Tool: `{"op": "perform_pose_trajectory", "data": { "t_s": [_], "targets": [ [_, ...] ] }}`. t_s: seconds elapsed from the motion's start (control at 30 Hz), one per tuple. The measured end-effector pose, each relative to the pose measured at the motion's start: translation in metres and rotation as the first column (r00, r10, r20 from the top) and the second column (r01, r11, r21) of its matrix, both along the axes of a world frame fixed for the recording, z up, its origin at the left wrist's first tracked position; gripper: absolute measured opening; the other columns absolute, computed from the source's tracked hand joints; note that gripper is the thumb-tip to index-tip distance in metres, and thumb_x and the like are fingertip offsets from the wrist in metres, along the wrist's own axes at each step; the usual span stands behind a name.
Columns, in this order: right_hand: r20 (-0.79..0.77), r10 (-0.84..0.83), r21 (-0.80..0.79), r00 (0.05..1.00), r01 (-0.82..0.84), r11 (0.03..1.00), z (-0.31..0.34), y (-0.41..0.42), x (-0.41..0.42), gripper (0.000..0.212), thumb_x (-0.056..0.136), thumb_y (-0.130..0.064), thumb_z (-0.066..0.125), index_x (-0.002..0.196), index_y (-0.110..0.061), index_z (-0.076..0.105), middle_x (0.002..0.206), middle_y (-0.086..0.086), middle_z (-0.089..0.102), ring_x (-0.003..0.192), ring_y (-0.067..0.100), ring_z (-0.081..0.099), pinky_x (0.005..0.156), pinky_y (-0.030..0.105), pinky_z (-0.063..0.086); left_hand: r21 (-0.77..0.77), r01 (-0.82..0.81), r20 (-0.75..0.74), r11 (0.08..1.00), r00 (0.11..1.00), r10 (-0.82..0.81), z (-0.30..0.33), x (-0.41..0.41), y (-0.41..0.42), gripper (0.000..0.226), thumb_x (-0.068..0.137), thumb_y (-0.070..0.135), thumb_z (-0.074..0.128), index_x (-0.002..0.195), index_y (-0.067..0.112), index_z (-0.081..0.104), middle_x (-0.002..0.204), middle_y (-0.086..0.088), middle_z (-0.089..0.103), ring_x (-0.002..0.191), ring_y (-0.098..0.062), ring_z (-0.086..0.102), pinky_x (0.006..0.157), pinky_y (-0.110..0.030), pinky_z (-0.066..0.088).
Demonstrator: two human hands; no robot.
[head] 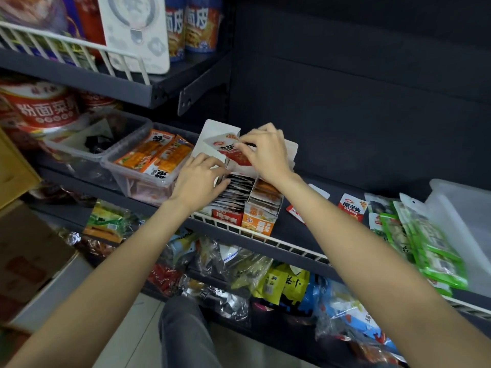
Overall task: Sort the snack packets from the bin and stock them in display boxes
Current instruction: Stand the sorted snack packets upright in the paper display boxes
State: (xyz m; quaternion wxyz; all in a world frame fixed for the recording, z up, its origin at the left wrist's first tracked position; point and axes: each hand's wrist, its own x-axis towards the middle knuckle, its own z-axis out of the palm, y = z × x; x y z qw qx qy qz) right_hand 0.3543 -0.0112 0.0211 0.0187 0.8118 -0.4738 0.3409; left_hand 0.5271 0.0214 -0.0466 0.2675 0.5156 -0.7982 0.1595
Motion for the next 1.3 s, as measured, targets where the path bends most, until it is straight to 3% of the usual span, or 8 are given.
{"op": "perform_pose_trajectory", "data": {
  "t_s": [0.33, 0.4, 0.47, 0.6, 0.77, 0.9, 1.1, 1.3],
  "targets": [
    [0.095, 0.1, 0.056, 0.99, -0.106, 0.993, 0.002, 0.004, 0.001, 0.017, 0.091, -0.02, 0.059, 0.105, -0.022, 0.069, 0.094, -0.002, 0.074, 0.086, 0.021, 0.067, 0.078, 0.035, 0.05, 0.094, -0.025, -0.071, 0.995, 0.997, 0.032, 0.001, -0.001, 0.008, 0.025, 0.085, 0.027, 0.065, 0.108, 0.016, 0.07, 0.105, -0.005, 0.067, 0.102, -0.028, 0.056, 0.079, -0.037, 0.047],
    [-0.006, 0.082, 0.122, 0.997, -0.08, 0.989, -0.006, 0.005, -0.004, 0.013, 0.091, -0.015, 0.056, 0.102, -0.021, 0.06, 0.084, 0.002, 0.071, 0.076, 0.024, 0.065, 0.074, 0.037, 0.051, 0.095, -0.023, -0.077, 0.995, 0.997, 0.03, 0.001, -0.001, 0.009, 0.025, 0.086, 0.025, 0.064, 0.109, 0.016, 0.07, 0.105, -0.005, 0.067, 0.102, -0.028, 0.057, 0.08, -0.037, 0.047],
    [-0.254, 0.038, 0.115, 0.966, -0.009, 0.993, -0.012, 0.007, -0.009, 0.015, 0.088, -0.009, 0.051, 0.101, -0.017, 0.055, 0.078, 0.005, 0.069, 0.075, 0.027, 0.061, 0.093, 0.042, 0.045, 0.09, -0.023, -0.077, 0.996, 0.997, 0.03, 0.0, 0.0, 0.009, 0.026, 0.086, 0.024, 0.064, 0.109, 0.016, 0.07, 0.106, -0.005, 0.067, 0.101, -0.028, 0.057, 0.08, -0.037, 0.048],
    [-0.521, -0.037, -0.021, 0.853, 0.03, 0.999, -0.014, 0.012, -0.012, 0.016, 0.091, -0.018, 0.053, 0.101, -0.013, 0.064, 0.097, 0.005, 0.07, 0.117, 0.029, 0.052, 0.113, 0.051, 0.013, 0.105, -0.028, -0.072, 0.994, 0.997, 0.036, 0.001, 0.0, 0.009, 0.027, 0.089, 0.024, 0.06, 0.112, 0.015, 0.069, 0.11, -0.005, 0.066, 0.104, -0.027, 0.056, 0.081, -0.036, 0.046],
    [-0.248, 0.04, -0.103, 0.968, -0.068, 0.992, -0.012, 0.024, -0.034, 0.013, 0.087, -0.015, 0.059, 0.093, -0.014, 0.071, 0.101, 0.0, 0.07, 0.117, 0.026, 0.051, 0.103, 0.043, 0.035, 0.195, -0.054, -0.114, 0.979, 0.99, 0.077, 0.019, -0.005, 0.021, 0.028, 0.092, 0.028, 0.054, 0.115, 0.019, 0.067, 0.114, -0.003, 0.066, 0.107, -0.025, 0.055, 0.082, -0.034, 0.044],
    [0.053, -0.044, -0.235, 0.998, 0.055, 0.97, -0.021, 0.07, -0.085, 0.014, 0.09, -0.014, 0.058, 0.094, -0.012, 0.071, 0.097, -0.003, 0.069, 0.102, 0.018, 0.052, 0.087, 0.029, 0.043, 0.113, -0.001, -0.397, 0.994, 0.917, 0.046, 0.054, -0.04, 0.061, 0.021, 0.094, 0.031, 0.053, 0.104, 0.019, 0.067, 0.087, 0.005, 0.069, 0.08, -0.015, 0.063, 0.066, -0.028, 0.047],
    [0.04, -0.35, 0.088, 0.936, 0.346, 0.934, -0.073, 0.102, -0.18, 0.014, 0.088, -0.013, 0.059, 0.098, -0.016, 0.068, 0.096, 0.003, 0.07, 0.088, 0.025, 0.063, 0.075, 0.033, 0.048, 0.108, 0.377, -0.522, 0.92, 0.809, -0.27, 0.05, -0.144, 0.092, 0.011, 0.089, 0.026, 0.055, 0.092, 0.02, 0.064, 0.068, 0.012, 0.055, 0.063, -0.002, 0.048, 0.062, -0.025, 0.043],
    [-0.195, -0.42, 0.452, 0.886, 0.461, 0.763, -0.111, 0.077, -0.225, 0.041, 0.094, -0.024, 0.053, 0.134, -0.018, 0.052, 0.141, 0.012, 0.047, 0.126, 0.03, 0.048, 0.102, 0.037, 0.041, 0.496, 0.304, -0.323, 0.814, 0.934, -0.152, -0.025, -0.226, 0.026, 0.039, 0.092, 0.026, 0.054, 0.13, 0.018, 0.053, 0.129, -0.005, 0.054, 0.12, -0.022, 0.049, 0.099, -0.032, 0.039]
  ]
}}
